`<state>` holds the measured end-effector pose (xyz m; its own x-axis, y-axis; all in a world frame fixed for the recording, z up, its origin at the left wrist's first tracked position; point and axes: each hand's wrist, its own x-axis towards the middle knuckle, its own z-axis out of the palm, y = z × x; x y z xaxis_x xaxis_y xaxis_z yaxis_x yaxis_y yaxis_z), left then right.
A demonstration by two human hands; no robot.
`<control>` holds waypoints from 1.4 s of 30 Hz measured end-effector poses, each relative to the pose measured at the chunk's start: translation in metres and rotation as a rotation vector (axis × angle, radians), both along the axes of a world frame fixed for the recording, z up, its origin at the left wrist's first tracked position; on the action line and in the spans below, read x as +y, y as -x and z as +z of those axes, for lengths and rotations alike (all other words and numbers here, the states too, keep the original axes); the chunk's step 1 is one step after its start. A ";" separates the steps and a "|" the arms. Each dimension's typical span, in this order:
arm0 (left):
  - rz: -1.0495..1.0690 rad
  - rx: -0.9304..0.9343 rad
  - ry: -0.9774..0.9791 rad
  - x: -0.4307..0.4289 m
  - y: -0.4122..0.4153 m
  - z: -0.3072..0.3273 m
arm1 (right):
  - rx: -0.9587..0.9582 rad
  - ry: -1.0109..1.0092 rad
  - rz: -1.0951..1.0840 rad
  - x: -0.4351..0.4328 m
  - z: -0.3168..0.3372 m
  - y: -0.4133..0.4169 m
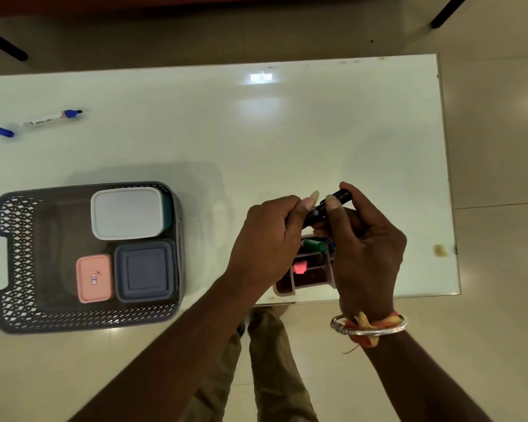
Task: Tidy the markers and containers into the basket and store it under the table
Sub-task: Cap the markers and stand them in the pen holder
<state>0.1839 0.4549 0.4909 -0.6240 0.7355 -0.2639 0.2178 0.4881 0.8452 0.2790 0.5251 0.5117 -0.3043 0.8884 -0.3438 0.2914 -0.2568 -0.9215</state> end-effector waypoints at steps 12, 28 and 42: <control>0.035 -0.237 -0.166 0.000 0.023 0.001 | -0.048 -0.305 0.122 0.008 0.016 -0.003; 0.210 -0.303 -0.074 -0.035 0.074 -0.034 | -0.272 -0.811 0.474 -0.015 -0.040 -0.038; 0.287 -0.268 -0.067 -0.090 0.138 -0.042 | -0.336 -0.760 0.462 -0.015 -0.027 0.003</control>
<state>0.0460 0.3650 0.4486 -0.7225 0.5622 -0.4023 -0.1519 0.4386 0.8858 0.2762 0.5103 0.4846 -0.6721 0.7264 0.1435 0.4938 0.5841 -0.6441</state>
